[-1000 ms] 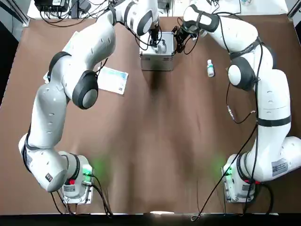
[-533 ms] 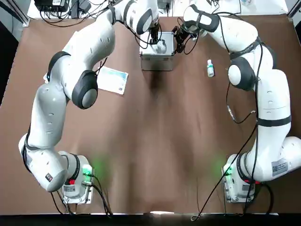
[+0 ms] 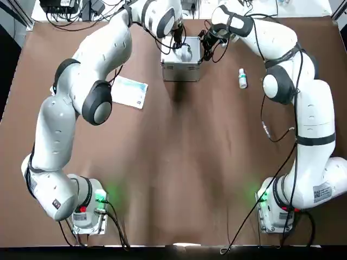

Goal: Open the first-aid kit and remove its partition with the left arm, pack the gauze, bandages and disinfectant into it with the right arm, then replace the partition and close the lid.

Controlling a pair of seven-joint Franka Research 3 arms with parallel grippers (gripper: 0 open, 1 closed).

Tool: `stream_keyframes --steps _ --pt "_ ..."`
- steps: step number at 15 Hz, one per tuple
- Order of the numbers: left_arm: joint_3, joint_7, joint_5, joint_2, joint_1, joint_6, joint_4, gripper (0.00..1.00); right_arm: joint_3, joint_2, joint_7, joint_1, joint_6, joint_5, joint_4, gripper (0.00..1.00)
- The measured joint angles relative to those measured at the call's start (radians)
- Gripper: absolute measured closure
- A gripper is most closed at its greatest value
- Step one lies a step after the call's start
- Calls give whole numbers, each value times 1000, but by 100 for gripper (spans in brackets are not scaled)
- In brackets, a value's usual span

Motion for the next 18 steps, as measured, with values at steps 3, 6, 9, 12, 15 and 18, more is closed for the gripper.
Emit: stream_keyframes --steps 3,6,9,12,15,18 --pt "0 0 0 -1 0 0 0 85 0 0 -3 0 0 0 0 8" --pt "-1 0 -4 -13 0 -11 0 85 0 1 -8 -1 1 0 0 8" --pt "-7 0 -14 -46 -2 -69 -1 85 0 2 -11 -1 1 1 1 8" --pt "-12 -1 -27 -71 -5 -123 -2 85 0 3 -19 -1 1 1 3 8" --pt "-12 -1 -50 -86 -5 -160 -3 85 0 3 -22 -2 1 1 4 8" --pt "-12 -1 -69 -100 -8 -193 -6 85 0 3 -33 -2 1 1 4 8"
